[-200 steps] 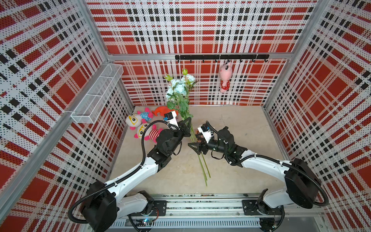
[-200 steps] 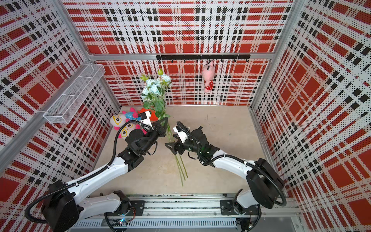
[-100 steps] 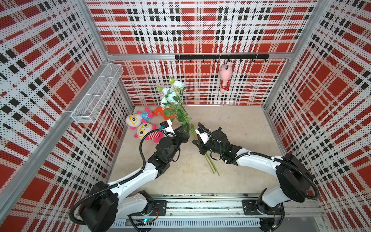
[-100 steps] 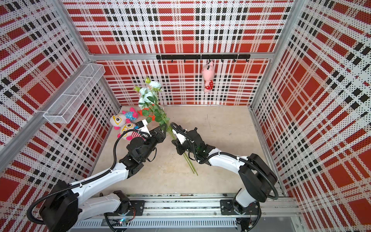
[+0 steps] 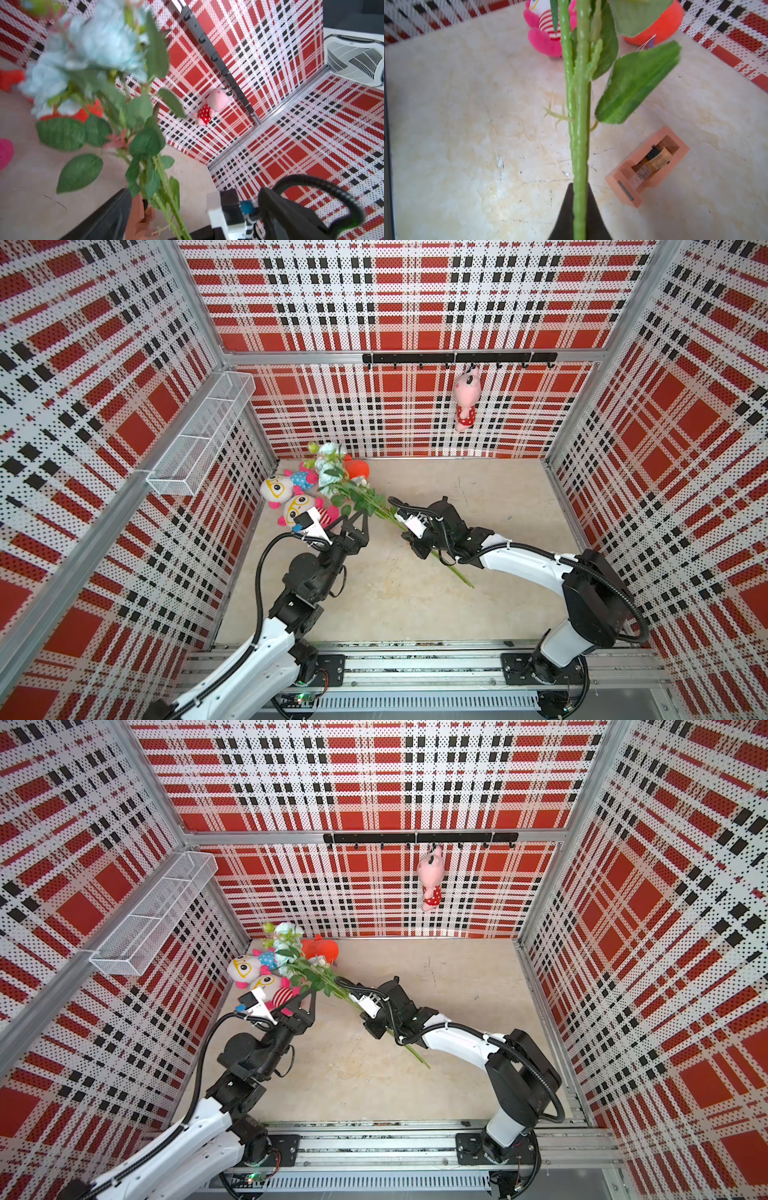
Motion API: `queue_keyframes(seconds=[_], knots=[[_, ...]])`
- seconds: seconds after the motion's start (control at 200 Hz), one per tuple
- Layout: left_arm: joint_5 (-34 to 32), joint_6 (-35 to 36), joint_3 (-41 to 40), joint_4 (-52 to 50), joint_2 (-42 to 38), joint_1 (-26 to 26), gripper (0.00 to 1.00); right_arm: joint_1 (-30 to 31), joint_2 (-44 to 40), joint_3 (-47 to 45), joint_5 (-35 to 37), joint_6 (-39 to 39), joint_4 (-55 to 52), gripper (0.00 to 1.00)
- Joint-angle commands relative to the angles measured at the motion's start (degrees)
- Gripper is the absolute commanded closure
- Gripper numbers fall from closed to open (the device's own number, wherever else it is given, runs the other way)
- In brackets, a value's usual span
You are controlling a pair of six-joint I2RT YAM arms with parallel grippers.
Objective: Wrap bouquets with tape
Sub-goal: Pick up the unwrapped bouquet from the center of the board, then place the unwrapped bouquet at the center of the board.
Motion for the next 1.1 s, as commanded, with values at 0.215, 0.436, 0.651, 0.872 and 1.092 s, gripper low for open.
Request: queue_keyframes(seconds=[0.215,0.436,0.651,0.872,1.092], knots=[[-1.34,8.58,6.55,-14.49,-4.89,7.68,0.02,-0.36,7.95,2.28,-2.49,-26.90,-13.04,1.00],[3.39,9.40,7.08,-12.57,-1.59,11.10,0.02,-2.29,12.37,3.05,-6.19,-33.58,-12.84,1.00],[3.83,10.53,7.67,-12.65,1.59,11.13,0.02,-4.37,15.12,3.67,-7.96,-40.23,-12.71,1.00],[3.43,11.52,7.85,-12.56,3.00,11.13,0.02,-6.45,10.76,0.65,-11.97,-41.16,-8.93,1.00],[2.58,12.22,7.92,-12.79,3.13,11.14,0.02,-6.04,11.48,-0.56,-13.19,-43.63,-5.49,1.00]])
